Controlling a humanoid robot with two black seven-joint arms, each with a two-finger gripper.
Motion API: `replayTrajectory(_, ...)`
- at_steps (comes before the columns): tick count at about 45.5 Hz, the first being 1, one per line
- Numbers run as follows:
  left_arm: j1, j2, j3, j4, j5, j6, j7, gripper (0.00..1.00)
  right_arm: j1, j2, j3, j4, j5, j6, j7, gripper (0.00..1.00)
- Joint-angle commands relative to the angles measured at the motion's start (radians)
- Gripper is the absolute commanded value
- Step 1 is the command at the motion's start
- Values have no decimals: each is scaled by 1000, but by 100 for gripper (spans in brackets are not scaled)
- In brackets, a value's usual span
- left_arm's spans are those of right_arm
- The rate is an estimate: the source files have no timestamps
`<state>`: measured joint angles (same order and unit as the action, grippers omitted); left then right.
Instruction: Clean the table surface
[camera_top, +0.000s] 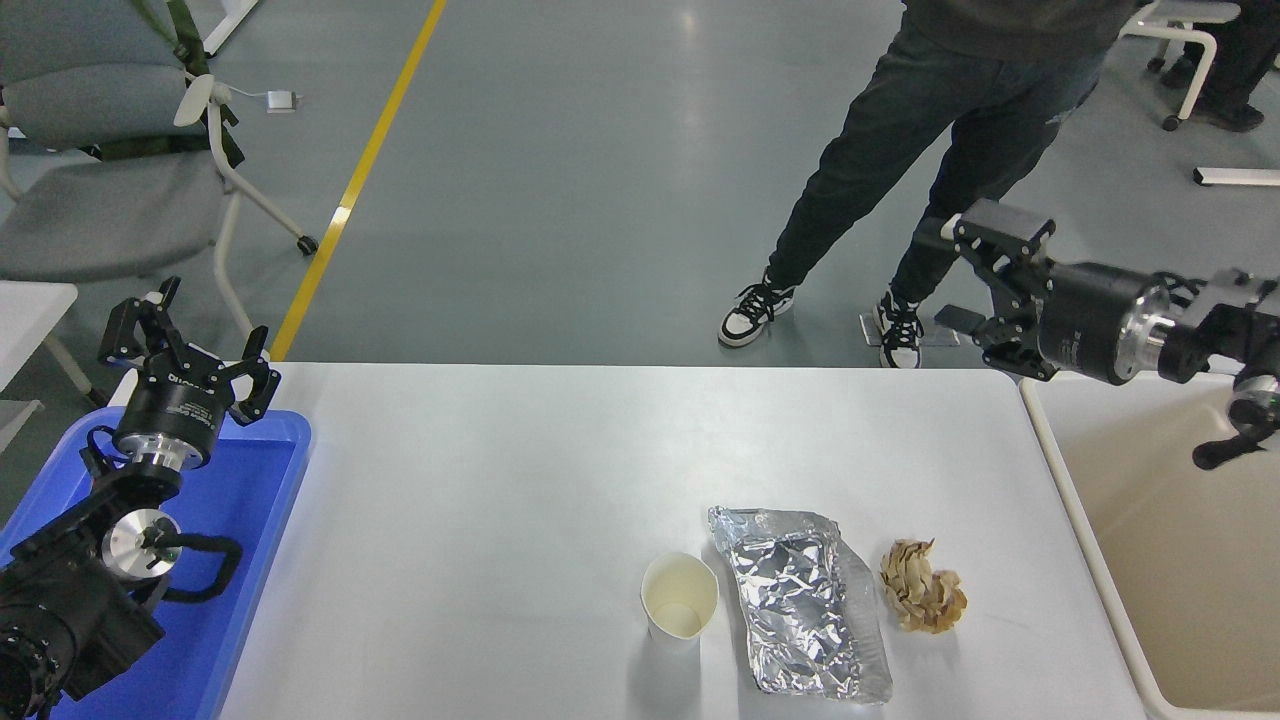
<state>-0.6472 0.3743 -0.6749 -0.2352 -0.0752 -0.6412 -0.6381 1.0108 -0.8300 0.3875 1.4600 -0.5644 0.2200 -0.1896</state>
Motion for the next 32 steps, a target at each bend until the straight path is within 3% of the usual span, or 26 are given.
replayTrajectory(1,0,0,0,1,0,0,0,100,232,172,-245,22,-26,38,-209,100)
replayTrajectory(13,0,0,0,1,0,0,0,100,267,468,-288,-53,-14,74,-599,100)
replayTrajectory(32,-2,0,0,-1,0,0,0,100,253,555,-341,-84,-34,277,-663,100)
